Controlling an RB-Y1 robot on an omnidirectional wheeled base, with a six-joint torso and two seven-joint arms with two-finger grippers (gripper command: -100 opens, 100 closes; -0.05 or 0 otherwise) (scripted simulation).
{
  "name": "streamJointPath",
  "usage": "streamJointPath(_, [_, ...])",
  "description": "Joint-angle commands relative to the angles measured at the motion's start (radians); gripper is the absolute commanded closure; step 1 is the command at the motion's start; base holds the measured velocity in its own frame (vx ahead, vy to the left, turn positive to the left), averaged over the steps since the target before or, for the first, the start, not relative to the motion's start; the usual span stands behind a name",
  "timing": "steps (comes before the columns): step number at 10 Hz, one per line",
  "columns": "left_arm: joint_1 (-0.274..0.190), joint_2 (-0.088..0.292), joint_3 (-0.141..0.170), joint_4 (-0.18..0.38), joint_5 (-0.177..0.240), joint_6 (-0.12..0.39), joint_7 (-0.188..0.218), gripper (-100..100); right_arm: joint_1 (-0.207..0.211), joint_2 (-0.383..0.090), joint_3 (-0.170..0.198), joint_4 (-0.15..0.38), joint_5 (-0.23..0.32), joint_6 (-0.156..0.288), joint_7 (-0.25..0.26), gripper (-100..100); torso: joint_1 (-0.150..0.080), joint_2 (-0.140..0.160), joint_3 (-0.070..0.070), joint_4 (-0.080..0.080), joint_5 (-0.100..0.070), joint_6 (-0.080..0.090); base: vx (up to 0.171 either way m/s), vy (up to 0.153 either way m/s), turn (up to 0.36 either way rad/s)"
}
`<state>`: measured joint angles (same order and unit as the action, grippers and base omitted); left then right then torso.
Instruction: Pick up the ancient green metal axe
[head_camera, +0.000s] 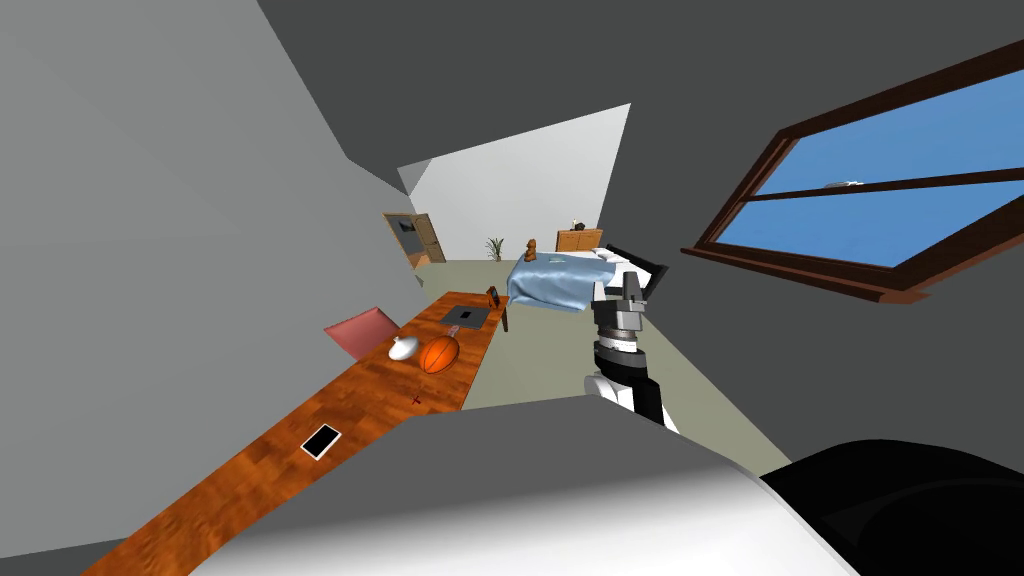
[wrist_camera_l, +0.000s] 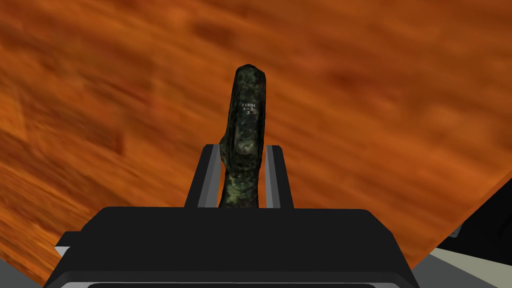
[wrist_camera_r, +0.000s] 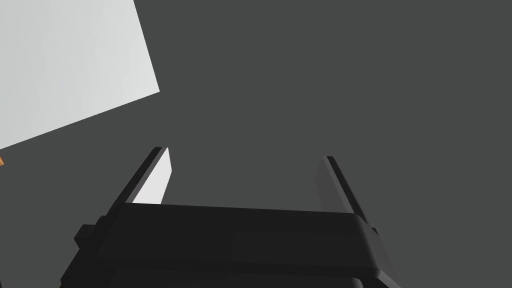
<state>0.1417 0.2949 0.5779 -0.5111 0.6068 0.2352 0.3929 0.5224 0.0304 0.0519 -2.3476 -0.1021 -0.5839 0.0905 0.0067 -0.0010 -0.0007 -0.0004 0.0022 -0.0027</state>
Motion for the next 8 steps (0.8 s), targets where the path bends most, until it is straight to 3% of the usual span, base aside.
streamJointPath(1, [0.007, 0.015, -0.033, -0.015, 0.023, 0.007, 0.001, 100, 0.0, 0.0, 0.0, 0.0, 0.0, 0.0, 0.0, 0, 0.0, 0.0, 0.0, 0.0, 0.0, 0.0, 0.035, -0.016, 0.177])
streamJointPath(3, [0.007, 0.015, -0.033, -0.015, 0.023, 0.007, 0.001, 100, 0.0, 0.0, 0.0, 0.0, 0.0, 0.0, 0.0, 0, -0.001, -0.002, -0.001, 0.0, 0.0, 0.0, 0.031, -0.019, 0.055])
streamJointPath(4, [0.007, 0.034, -0.08, -0.019, 0.061, 0.009, -0.006, 100, 0.0, 0.0, 0.0, 0.0, 0.0, 0.0, 0.0, 0, -0.001, -0.002, -0.001, 0.0, 0.0, 0.0, 0.031, -0.018, 0.126])
streamJointPath(6, [0.007, 0.034, -0.08, -0.019, 0.061, 0.009, -0.006, 100, 0.0, 0.0, 0.0, 0.0, 0.0, 0.0, 0.0, 0, -0.001, -0.002, -0.001, 0.0, 0.0, 0.0, 0.023, -0.014, 0.054])
streamJointPath(7, [0.008, 0.053, -0.124, -0.022, 0.098, 0.01, -0.012, 100, 0.0, 0.0, 0.0, 0.0, 0.0, 0.0, 0.0, 0, -0.001, -0.001, -0.001, 0.0, 0.0, 0.0, 0.033, -0.017, 0.146])
streamJointPath(8, [0.008, 0.053, -0.127, -0.022, 0.098, 0.01, -0.012, 100, 0.0, 0.0, 0.0, 0.0, 0.0, 0.0, 0.0, 0, -0.001, -0.002, -0.001, 0.0, 0.0, -0.001, 0.032, -0.024, 0.089])
